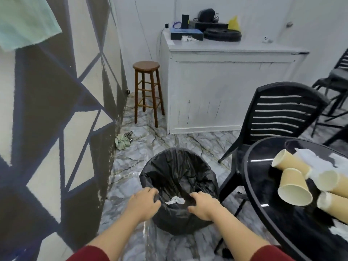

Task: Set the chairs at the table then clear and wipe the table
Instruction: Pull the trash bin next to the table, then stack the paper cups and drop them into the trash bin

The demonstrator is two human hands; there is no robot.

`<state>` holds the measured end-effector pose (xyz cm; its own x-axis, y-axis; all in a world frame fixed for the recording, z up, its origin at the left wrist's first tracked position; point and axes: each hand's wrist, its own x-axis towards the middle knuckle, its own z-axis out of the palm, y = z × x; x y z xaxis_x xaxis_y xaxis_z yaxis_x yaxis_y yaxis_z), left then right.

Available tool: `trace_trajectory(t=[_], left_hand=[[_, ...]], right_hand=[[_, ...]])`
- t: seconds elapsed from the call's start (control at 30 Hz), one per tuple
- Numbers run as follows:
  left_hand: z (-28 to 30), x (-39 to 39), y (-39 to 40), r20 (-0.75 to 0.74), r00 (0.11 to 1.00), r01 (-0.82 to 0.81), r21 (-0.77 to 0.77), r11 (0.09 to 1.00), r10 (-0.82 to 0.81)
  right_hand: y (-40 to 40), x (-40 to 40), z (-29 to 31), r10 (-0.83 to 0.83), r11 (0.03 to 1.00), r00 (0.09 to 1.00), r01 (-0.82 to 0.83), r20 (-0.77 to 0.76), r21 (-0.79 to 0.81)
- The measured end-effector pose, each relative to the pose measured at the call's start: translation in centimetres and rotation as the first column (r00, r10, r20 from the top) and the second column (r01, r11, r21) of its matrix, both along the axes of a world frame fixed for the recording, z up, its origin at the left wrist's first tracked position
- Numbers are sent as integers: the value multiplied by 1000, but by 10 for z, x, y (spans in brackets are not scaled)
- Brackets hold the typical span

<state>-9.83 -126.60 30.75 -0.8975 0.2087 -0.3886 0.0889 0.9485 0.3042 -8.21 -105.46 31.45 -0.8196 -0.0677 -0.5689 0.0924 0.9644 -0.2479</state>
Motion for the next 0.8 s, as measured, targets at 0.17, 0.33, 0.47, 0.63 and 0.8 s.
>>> trace_trajectory(t=[0.17, 0.33, 0.47, 0.63, 0.8], left_hand=[[3, -46, 12, 20, 990, 140, 24, 990, -141], [9, -76, 67, -22, 949, 316, 19, 949, -315], [16, -92, 131, -49, 901, 434, 35, 900, -432], [31, -99, 223, -98, 845, 535, 95, 840, -527], [48, -90, 311, -149, 800, 599, 169, 782, -581]], right_hand=[[16, -9, 9, -167, 986, 986, 166, -19, -18], [61, -1, 21, -340, 940, 938, 338, -68, -37], [112, 5, 39, -438, 898, 887, 437, -144, -39], [187, 9, 60, -549, 835, 799, 538, -246, -115], [258, 31, 76, -618, 776, 731, 627, -289, -70]])
